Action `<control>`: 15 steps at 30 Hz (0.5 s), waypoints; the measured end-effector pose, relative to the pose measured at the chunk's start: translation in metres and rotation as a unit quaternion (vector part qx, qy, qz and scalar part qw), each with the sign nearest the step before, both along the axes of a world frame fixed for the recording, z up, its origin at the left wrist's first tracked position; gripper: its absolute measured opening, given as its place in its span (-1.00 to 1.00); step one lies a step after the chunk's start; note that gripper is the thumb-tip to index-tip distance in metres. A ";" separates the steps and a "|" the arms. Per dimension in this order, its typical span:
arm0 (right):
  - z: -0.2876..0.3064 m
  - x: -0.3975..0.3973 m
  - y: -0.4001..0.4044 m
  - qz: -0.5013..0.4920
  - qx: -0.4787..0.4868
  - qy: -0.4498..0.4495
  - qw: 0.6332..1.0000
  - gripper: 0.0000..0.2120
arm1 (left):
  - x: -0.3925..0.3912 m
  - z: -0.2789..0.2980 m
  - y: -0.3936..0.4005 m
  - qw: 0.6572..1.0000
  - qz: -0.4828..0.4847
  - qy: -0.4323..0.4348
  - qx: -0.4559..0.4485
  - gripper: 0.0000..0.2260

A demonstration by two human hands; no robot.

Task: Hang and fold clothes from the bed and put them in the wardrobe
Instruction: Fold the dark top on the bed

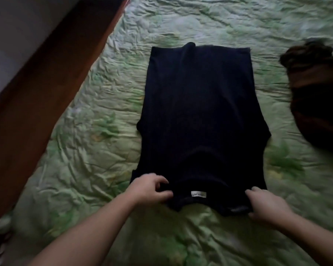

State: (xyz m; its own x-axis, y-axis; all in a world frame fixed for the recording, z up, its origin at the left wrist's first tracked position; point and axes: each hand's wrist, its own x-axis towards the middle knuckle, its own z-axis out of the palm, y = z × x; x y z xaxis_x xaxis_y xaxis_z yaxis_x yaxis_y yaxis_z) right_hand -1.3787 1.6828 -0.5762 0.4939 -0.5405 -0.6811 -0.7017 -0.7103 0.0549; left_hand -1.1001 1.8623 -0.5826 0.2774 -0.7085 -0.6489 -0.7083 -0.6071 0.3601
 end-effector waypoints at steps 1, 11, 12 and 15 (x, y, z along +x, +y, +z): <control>-0.004 -0.005 0.001 -0.063 0.009 -0.029 0.998 -0.65 | 0.005 -0.005 0.005 0.995 0.072 -0.041 -0.061 -0.61; -0.032 -0.013 -0.003 -0.542 0.042 -0.319 0.776 -0.49 | 0.041 -0.022 0.020 0.906 0.421 0.032 -0.040 -0.61; -0.033 -0.011 -0.006 -0.596 0.061 -0.342 0.724 -0.57 | 0.042 -0.021 0.022 0.909 0.412 0.053 -0.040 -0.66; -0.036 -0.014 -0.006 -0.643 0.061 -0.333 0.687 -0.71 | 0.044 -0.019 0.033 0.917 0.388 0.067 -0.060 -0.76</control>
